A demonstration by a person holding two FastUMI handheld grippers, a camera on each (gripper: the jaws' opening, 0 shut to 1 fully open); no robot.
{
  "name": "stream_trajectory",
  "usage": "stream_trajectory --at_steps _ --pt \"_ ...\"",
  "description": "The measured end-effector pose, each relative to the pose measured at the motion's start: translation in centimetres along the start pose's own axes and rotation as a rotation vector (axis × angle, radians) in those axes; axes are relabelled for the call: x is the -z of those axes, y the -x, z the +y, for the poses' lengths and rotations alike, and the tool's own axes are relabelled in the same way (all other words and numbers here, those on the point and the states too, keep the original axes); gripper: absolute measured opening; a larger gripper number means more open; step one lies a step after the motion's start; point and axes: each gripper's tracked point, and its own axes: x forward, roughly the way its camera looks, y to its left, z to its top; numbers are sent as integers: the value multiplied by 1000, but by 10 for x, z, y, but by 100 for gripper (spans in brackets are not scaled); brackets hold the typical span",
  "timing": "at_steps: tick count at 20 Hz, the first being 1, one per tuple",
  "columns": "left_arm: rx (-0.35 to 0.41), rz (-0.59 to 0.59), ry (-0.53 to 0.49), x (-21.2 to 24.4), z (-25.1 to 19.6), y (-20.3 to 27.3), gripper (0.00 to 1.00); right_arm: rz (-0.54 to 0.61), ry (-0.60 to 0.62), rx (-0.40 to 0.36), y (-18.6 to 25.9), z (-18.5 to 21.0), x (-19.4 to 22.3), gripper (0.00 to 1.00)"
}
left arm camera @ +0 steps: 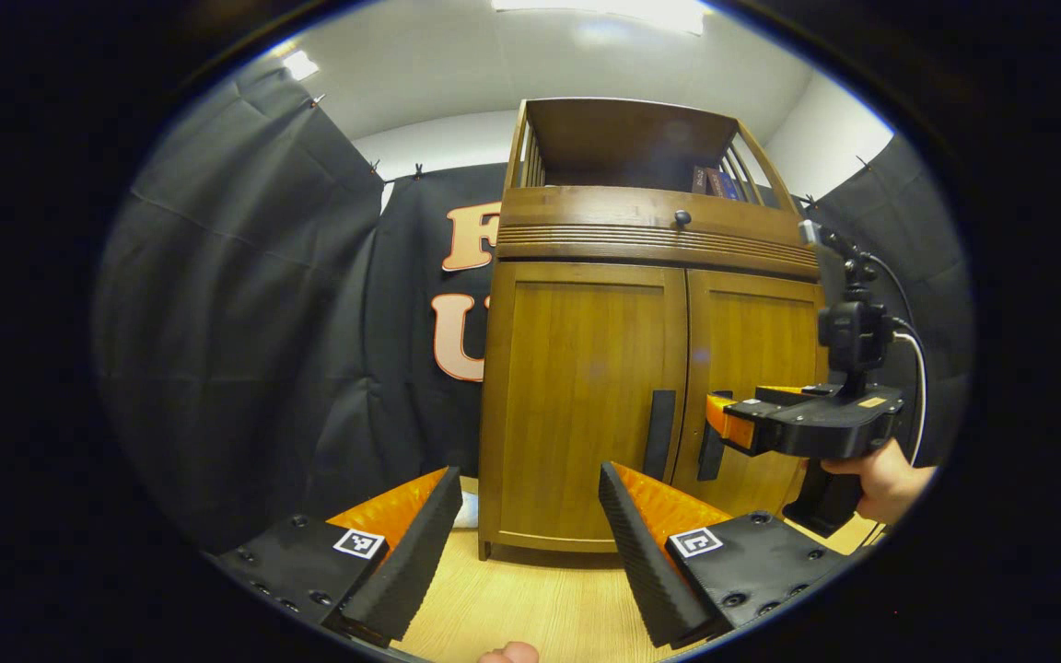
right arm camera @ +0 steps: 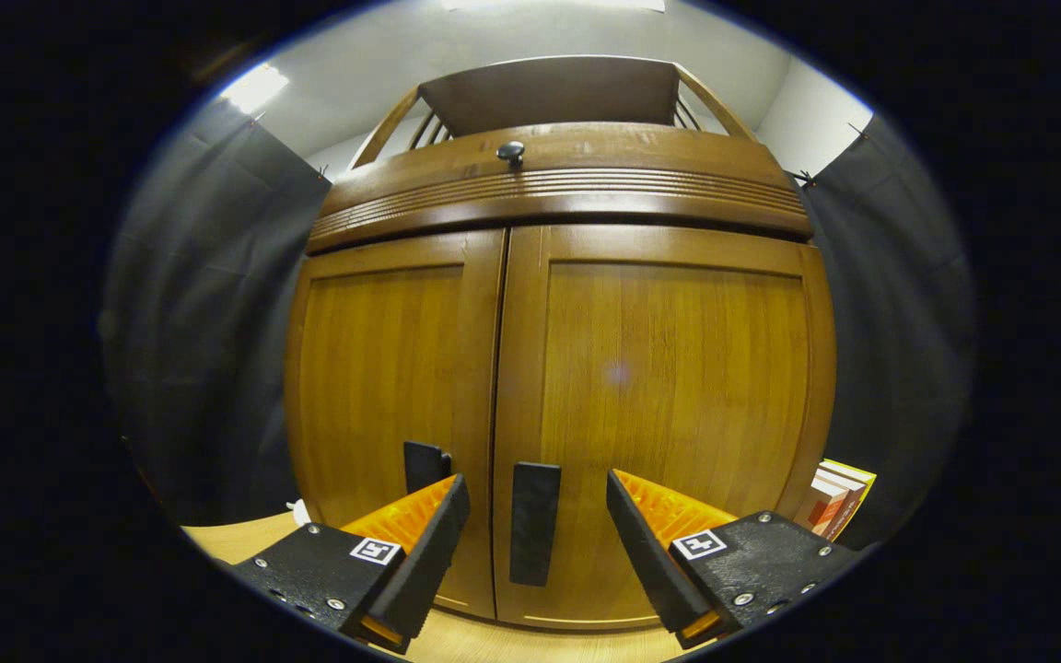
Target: Open the right door of the double-door shoe cabinet with the right hand, and open the left door with the left hand.
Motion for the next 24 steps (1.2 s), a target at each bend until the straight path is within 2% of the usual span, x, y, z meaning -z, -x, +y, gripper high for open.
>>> stream_trajectory --at_steps 1,2,4,5,6,7,10,12,14,15,16,18,20,22,23,24 --pt "-3 -4 -1 -2 3 0 95 13 -2 3 -5 0 6 96" --pt "-5 -8 -6 -3 3 1 96 21 0 11 -11 -1 10 84" --pt "-10 -12 -15 -3 8 0 96 27 20 38 -19 -6 14 92" --pt "-10 -11 -15 -3 9 0 96 25 28 48 -22 -8 17 87" --pt "-10 -8 -11 -3 10 0 95 26 36 52 -26 -8 19 70" --pt "-10 -5 -9 -3 11 -1 94 37 42 52 -30 -6 22 60" --pt "-11 -1 -10 0 13 -2 94 59 35 50 -38 2 29 51" --pt "-13 -1 -14 1 15 -4 94 64 14 85 -34 0 33 39" --pt "-16 4 -16 2 16 -5 94 49 20 81 -35 1 34 36" --pt "-17 6 -15 3 17 -4 94 55 25 67 -37 2 34 28" --pt "-16 6 -17 3 17 -4 99 69 15 53 -38 3 36 31" --pt "-19 1 -23 1 19 -2 98 95 -7 37 -37 9 38 26" --pt "-16 -4 -26 1 19 -1 96 84 21 37 -36 9 37 23" --pt "-8 3 -22 1 17 0 99 86 26 34 -38 9 36 19" --pt "-3 10 -18 3 16 2 94 95 4 28 -36 10 37 18" --pt "-3 11 -17 3 16 4 95 103 -6 17 -34 11 35 18"
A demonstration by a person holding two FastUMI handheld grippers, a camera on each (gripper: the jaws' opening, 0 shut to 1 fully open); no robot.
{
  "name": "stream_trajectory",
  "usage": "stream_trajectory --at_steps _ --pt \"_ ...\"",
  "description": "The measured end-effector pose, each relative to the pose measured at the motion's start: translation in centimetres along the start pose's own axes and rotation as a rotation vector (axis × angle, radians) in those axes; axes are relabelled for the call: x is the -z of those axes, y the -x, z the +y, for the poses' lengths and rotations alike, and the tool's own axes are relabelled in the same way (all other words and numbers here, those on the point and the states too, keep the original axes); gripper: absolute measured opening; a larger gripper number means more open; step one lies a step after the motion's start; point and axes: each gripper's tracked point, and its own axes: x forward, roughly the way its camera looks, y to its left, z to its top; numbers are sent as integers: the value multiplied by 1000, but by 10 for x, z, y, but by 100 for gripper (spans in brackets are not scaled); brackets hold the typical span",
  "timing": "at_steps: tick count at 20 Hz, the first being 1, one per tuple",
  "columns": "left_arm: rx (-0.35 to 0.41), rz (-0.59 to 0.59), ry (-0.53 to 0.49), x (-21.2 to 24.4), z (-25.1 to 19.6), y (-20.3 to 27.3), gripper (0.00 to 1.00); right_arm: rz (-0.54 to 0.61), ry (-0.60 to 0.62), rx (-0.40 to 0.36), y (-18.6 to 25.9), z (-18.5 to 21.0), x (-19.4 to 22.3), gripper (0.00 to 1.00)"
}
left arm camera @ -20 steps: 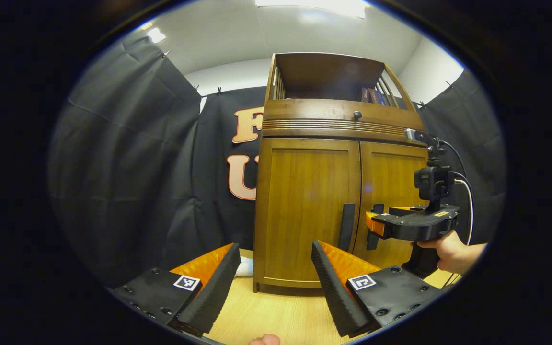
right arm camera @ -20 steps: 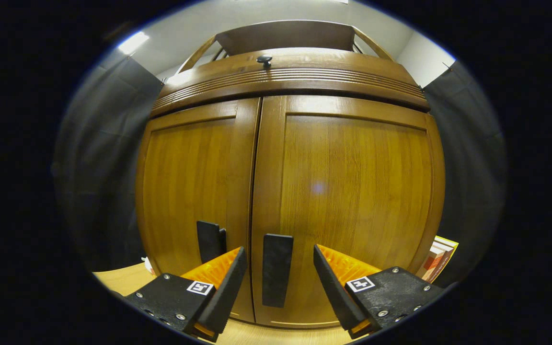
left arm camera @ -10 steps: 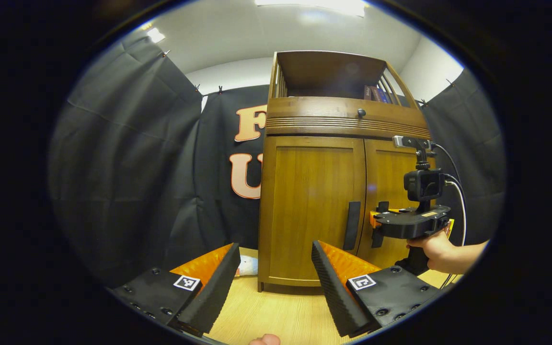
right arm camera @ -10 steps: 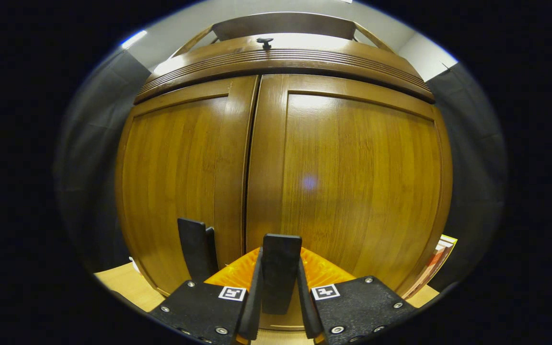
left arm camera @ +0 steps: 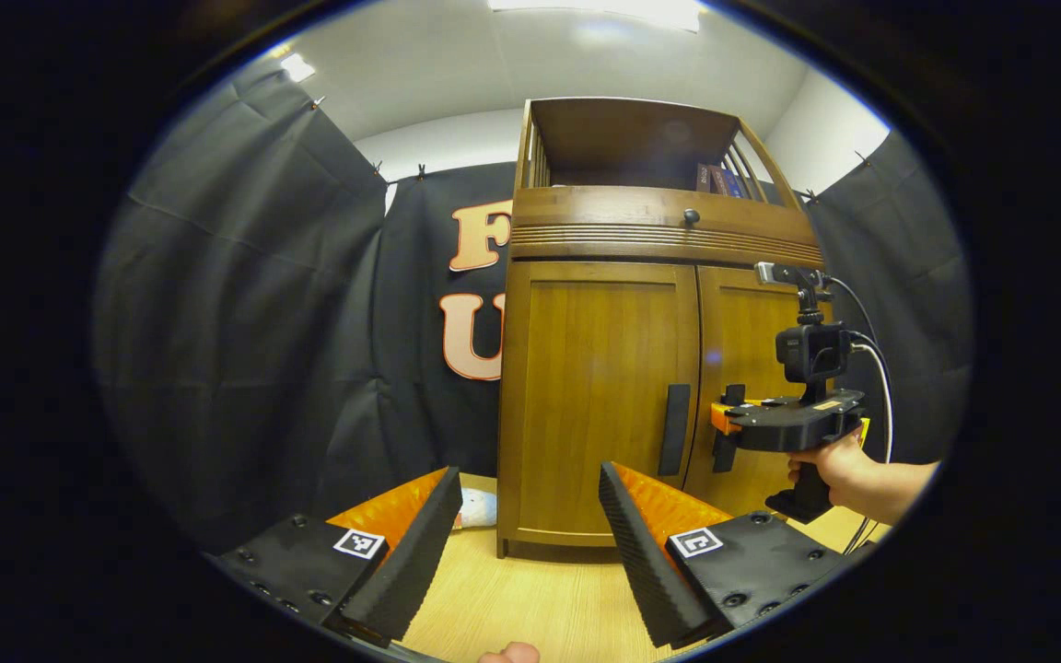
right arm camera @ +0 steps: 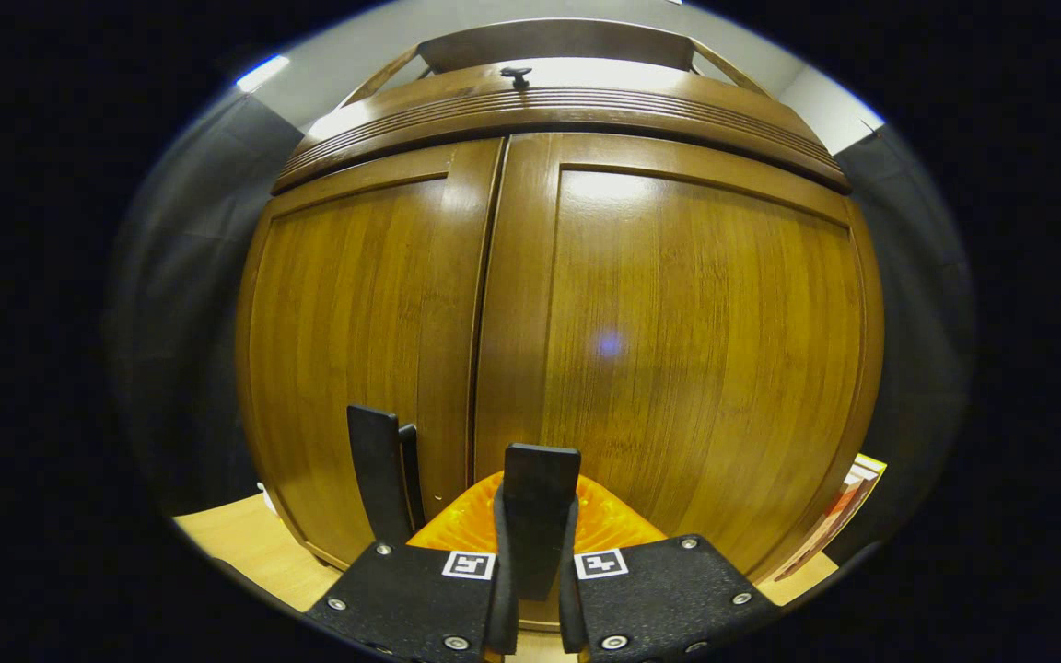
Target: Open the right door of the double-door shoe cabinet with the right hand, and open the left door with the left hand.
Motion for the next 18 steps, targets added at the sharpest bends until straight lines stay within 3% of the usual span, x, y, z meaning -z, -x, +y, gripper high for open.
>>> stream_trajectory --at_steps 6,11,17,18 --pt "-14 -20 -13 -7 -2 10 96 13 -4 -74 20 2 -12 17" --pt "24 0 -6 -4 -23 15 94 27 -36 -122 57 -2 -10 17" --pt "70 -2 -1 -4 -50 17 96 20 -62 -125 103 -24 -9 16" --pt "75 0 0 -4 -55 18 96 15 -60 -117 108 -29 -9 20"
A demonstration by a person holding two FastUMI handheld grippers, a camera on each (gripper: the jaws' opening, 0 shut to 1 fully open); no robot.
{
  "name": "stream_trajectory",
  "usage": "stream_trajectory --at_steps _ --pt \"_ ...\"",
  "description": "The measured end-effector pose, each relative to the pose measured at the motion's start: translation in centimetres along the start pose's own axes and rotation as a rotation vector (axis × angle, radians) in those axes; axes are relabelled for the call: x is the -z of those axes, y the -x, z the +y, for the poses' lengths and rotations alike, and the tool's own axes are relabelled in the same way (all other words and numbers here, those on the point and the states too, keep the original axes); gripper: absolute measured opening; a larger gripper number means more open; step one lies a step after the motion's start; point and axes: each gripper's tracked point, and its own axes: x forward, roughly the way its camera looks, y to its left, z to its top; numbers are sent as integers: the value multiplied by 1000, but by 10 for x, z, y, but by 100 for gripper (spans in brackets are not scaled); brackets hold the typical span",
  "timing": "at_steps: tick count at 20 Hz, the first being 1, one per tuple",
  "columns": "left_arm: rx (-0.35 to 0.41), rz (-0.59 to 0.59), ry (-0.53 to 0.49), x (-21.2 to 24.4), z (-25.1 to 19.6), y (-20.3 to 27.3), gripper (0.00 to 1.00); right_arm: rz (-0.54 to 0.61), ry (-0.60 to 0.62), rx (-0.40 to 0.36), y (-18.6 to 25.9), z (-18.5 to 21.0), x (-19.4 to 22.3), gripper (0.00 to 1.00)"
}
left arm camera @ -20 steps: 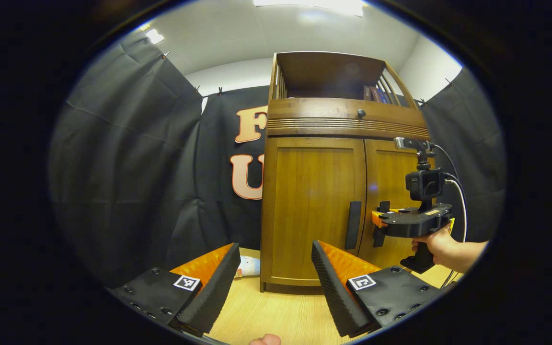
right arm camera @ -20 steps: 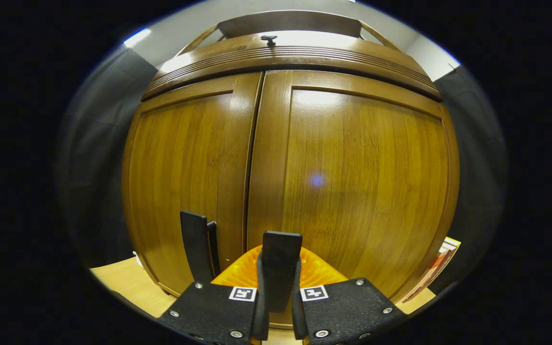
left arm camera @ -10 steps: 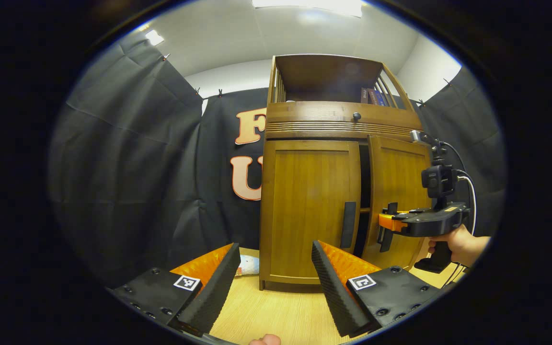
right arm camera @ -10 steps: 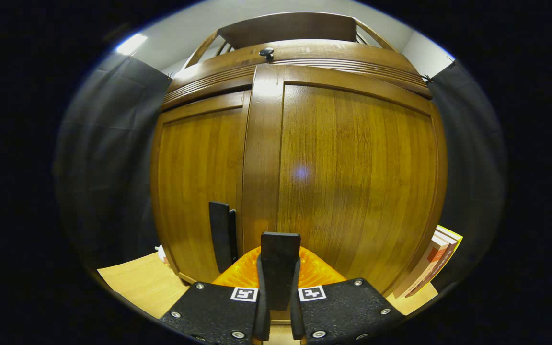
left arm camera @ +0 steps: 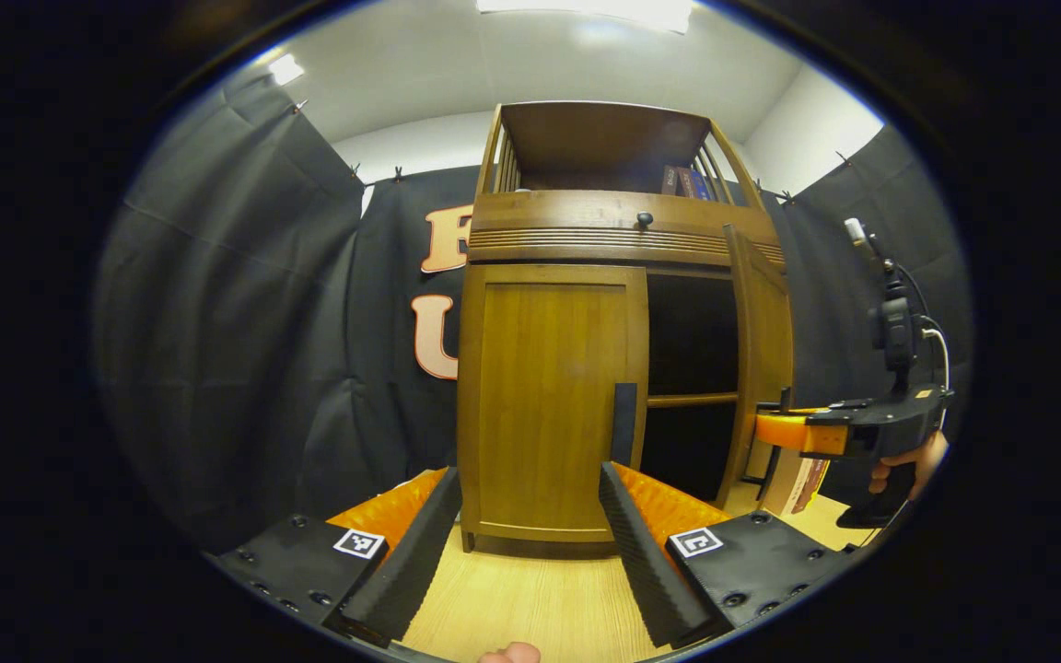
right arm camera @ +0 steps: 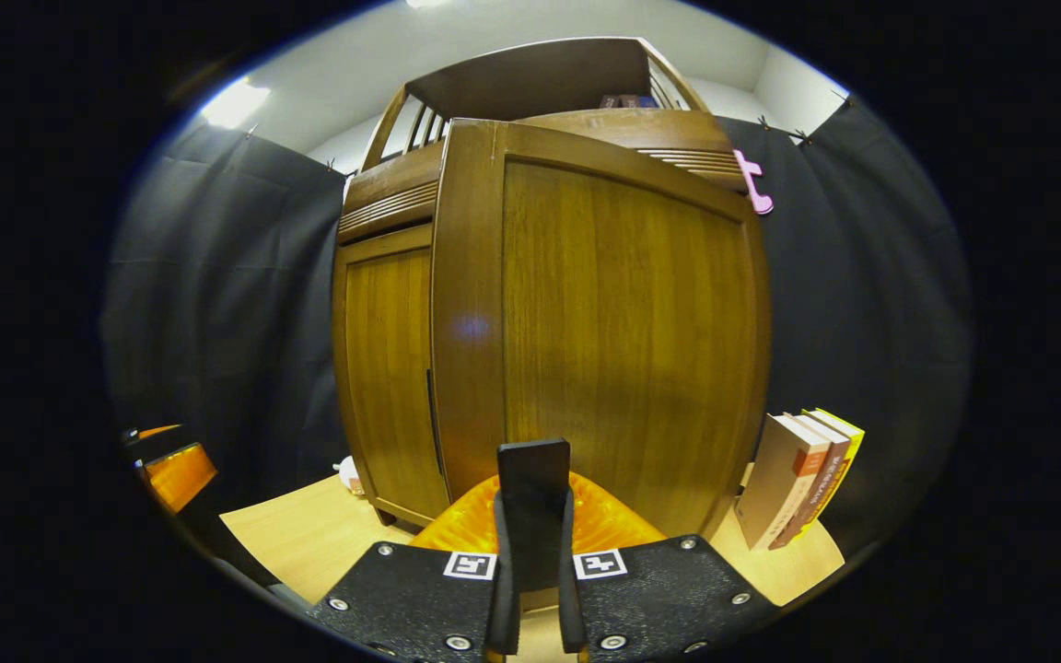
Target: Open the right door of the double-door shoe cabinet with the right hand, and open the left door with the left hand.
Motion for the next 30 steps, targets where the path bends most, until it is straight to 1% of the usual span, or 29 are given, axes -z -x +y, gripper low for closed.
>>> stream_trajectory --at_steps 1,2,3,4,5,6,7,8,9,10,11,12,13,14,15,16,17,18,20,21,22,24,25,26,27,28,29,30 --pt "5 3 0 1 -4 -1 96 1 -2 10 8 -5 1 13" --pt "7 5 -1 3 -6 -1 97 7 -3 21 15 -10 2 16" --pt "9 10 -2 3 -9 -3 94 11 -5 33 22 -15 2 16" --pt "11 14 0 5 -12 -2 94 10 -3 43 27 -21 3 16" --pt "14 19 7 5 -15 -3 96 5 -1 51 33 -26 3 12" --pt "19 26 13 9 -17 -4 94 0 -3 60 38 -31 2 16" --pt "23 35 16 11 -20 -4 96 0 -4 71 42 -37 1 12" --pt "26 42 12 13 -23 -4 97 2 -1 85 47 -44 1 12" --pt "25 42 4 12 -25 -4 94 1 2 106 53 -53 1 16" --pt "24 37 -4 12 -25 -3 96 -4 2 129 58 -63 0 12" --pt "18 28 -8 12 -25 -3 97 -14 1 150 63 -72 -1 19" --pt "12 22 -9 14 -24 -4 96 -21 -1 177 68 -82 -1 15" --pt "15 26 3 16 -26 -6 94 -25 0 205 73 -95 -1 17" --pt "14 34 15 21 -27 -5 94 -28 11 227 76 -104 -1 8" --pt "13 47 20 25 -28 -6 94 -25 25 243 79 -113 -1 5" --pt "14 55 18 27 -29 -5 97 -21 40 257 81 -121 0 4" --pt "10 57 11 28 -28 -7 94 -15 59 273 85 -132 0 4" --pt "8 54 5 27 -28 -6 94 -18 63 266 85 -139 0 4" --pt "6 49 -7 27 -27 -4 94 -17 27 246 89 -144 -3 2" --pt "7 50 -12 27 -28 -3 96 -21 17 236 89 -145 -3 7" --pt "8 53 -16 28 -30 -1 96 -24 22 229 89 -147 -3 2" --pt "14 59 -7 31 -32 2 94 -29 40 203 91 -152 -1 2" --pt "18 64 -1 32 -34 5 96 -29 33 188 94 -154 -2 2" --pt "20 68 2 33 -36 7 94 -29 17 174 95 -157 -2 2" --pt "19 68 -2 33 -36 9 97 -27 -2 163 96 -165 -2 2" --pt "12 71 -11 34 -36 12 94 -26 -19 155 96 -171 -1 2" --pt "6 75 -18 36 -35 13 96 -27 -29 143 97 -177 -2 2" --pt "6 75 -19 38 -36 15 94 -27 -14 127 97 -180 -2 2"
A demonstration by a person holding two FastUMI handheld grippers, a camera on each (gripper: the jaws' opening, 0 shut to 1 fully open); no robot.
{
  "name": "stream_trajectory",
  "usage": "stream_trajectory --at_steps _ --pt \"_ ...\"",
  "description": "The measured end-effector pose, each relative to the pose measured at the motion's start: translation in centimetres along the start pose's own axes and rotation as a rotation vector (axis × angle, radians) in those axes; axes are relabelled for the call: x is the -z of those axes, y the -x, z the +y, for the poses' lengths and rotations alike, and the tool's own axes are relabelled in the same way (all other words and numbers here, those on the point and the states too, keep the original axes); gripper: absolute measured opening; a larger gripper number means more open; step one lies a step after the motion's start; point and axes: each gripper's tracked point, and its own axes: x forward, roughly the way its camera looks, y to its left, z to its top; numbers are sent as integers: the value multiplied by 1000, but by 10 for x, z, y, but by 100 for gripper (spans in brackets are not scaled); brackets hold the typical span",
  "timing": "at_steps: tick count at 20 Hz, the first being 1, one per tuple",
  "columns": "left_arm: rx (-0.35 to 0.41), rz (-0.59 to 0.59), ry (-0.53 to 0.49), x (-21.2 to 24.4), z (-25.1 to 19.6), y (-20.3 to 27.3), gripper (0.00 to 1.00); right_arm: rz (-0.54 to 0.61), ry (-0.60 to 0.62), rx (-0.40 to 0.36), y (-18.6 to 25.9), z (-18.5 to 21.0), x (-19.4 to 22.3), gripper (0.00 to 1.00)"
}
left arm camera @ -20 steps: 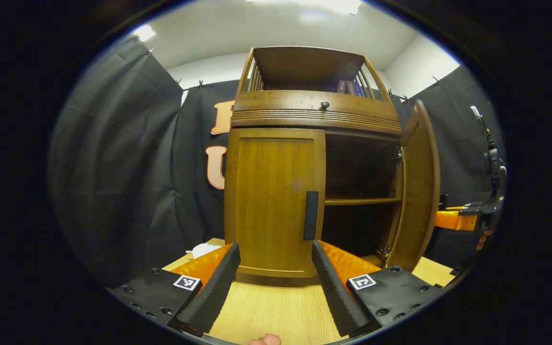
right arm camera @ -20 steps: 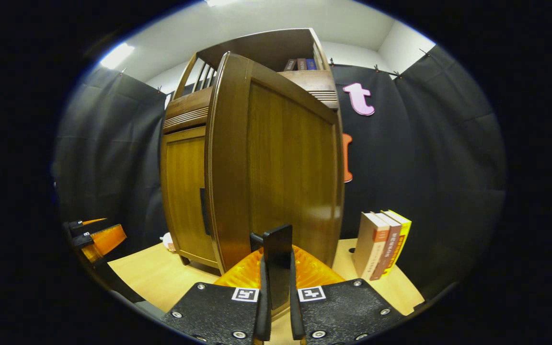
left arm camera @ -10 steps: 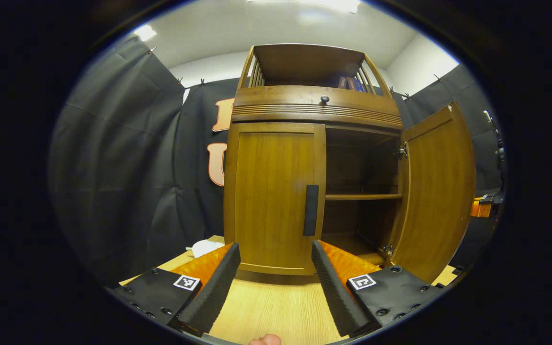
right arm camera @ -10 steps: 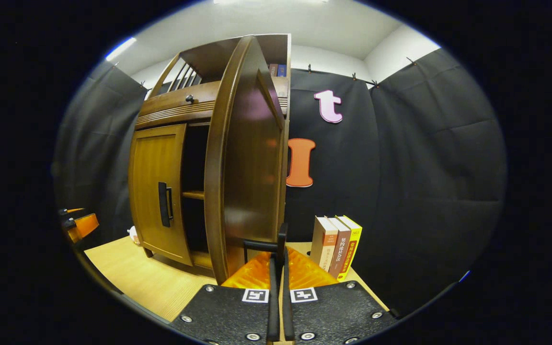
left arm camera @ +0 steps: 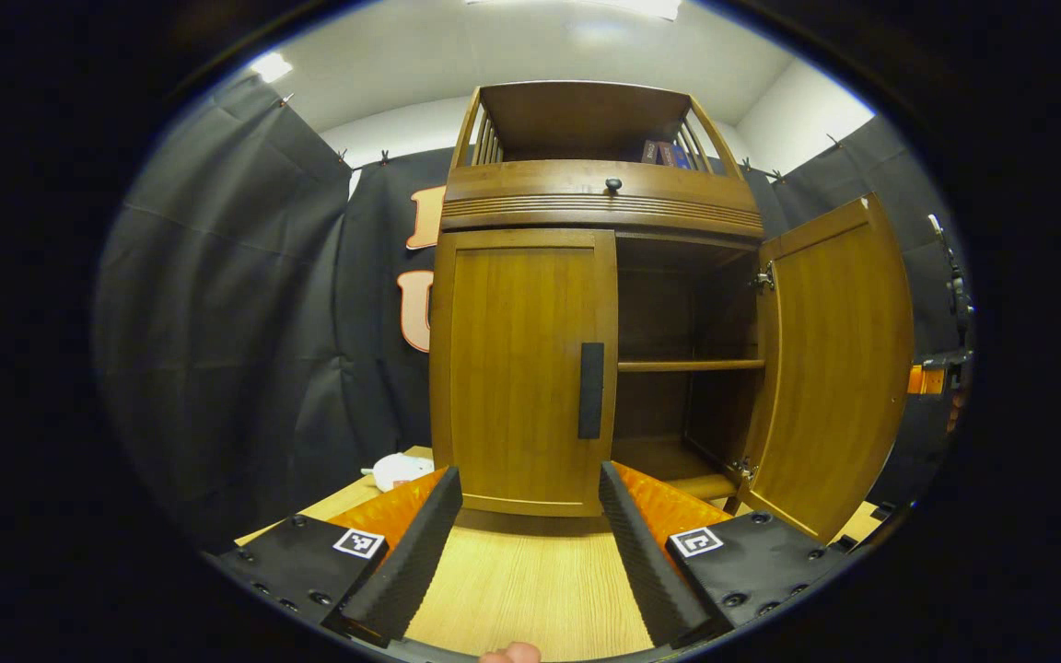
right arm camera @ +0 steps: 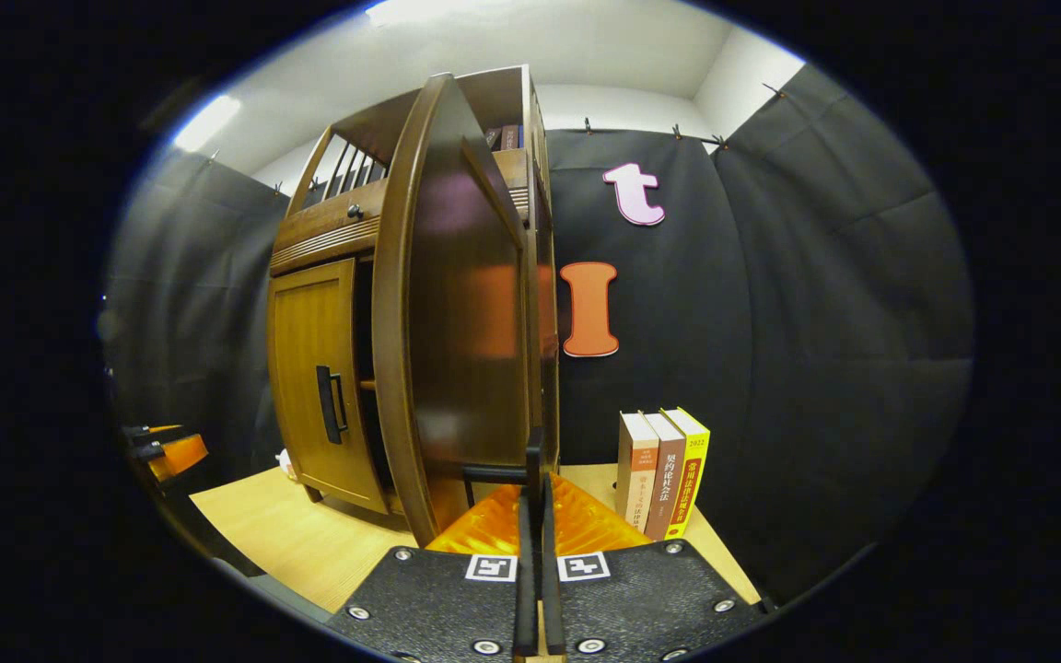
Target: Open the right door of the double-door shoe cabinet with the right hand, and open the left door with the left hand.
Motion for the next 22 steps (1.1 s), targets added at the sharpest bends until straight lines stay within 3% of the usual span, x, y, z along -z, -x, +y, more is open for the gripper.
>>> stream_trajectory --at_steps 8,15,22 --pt "-4 7 8 1 -7 4 96 -7 -42 -55 4 -18 1 0" --pt "9 2 2 -3 -13 -1 94 3 -46 -6 29 -20 14 3" --pt "87 9 21 -7 -30 -26 94 -34 -40 91 58 -20 2 3"
